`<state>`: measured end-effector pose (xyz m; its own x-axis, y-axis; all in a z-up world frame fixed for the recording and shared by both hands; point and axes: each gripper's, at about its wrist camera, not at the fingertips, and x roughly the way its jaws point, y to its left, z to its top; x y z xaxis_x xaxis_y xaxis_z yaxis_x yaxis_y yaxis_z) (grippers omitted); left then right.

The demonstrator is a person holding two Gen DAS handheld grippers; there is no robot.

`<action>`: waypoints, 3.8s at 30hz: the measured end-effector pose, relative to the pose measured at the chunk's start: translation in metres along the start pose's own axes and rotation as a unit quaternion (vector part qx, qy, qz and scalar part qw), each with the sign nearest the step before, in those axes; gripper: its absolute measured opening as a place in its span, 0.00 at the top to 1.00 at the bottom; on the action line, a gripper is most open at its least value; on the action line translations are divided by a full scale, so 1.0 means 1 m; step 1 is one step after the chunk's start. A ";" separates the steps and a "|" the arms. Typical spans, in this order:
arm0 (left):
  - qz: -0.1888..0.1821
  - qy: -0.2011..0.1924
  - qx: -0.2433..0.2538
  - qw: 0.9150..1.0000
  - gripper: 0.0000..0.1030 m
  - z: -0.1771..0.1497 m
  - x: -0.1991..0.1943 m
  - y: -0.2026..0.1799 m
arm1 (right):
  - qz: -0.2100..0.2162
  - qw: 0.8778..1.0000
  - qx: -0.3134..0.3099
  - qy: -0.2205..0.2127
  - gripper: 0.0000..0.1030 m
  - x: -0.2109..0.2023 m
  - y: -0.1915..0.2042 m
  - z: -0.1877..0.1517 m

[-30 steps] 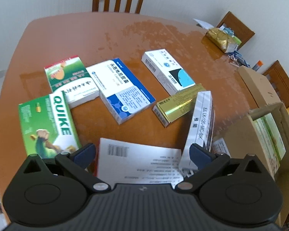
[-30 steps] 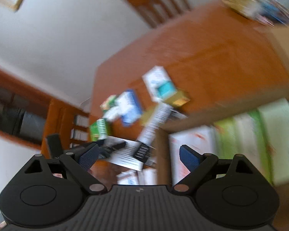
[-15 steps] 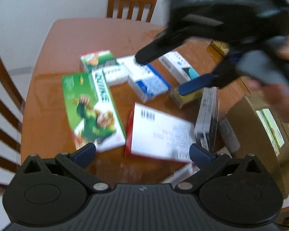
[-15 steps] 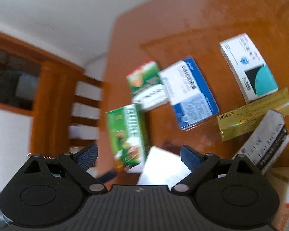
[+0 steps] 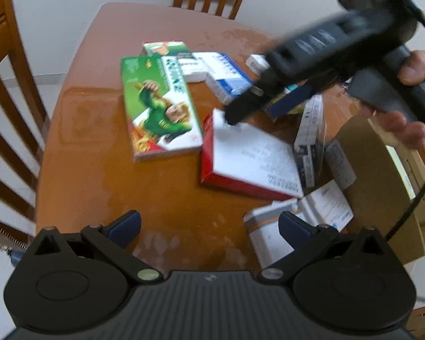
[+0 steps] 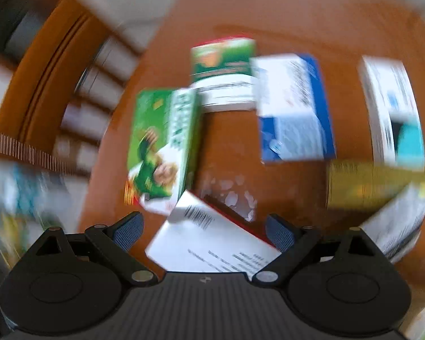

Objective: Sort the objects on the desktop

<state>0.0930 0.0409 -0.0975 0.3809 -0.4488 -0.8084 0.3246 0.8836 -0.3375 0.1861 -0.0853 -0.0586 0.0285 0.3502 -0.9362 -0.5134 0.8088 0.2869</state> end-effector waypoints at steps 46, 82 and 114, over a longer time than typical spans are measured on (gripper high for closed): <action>-0.008 0.005 -0.061 0.998 0.00 -0.022 -0.009 0.013 | -0.125 0.989 -0.065 0.042 0.13 0.020 0.043 -0.017; 0.025 0.038 -0.016 0.999 0.00 -0.020 -0.012 -0.017 | -0.056 0.984 0.153 -0.073 0.21 -0.013 0.004 -0.061; 0.022 0.004 -0.031 0.999 0.00 -0.027 -0.013 0.004 | -0.176 0.981 0.082 -0.003 0.19 0.042 0.037 -0.051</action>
<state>0.0662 0.0543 -0.1014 0.3859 -0.4082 -0.8273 0.2526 0.9093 -0.3309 0.1242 -0.0646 -0.0971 0.1836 0.0380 -0.9823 -0.3255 0.9452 -0.0243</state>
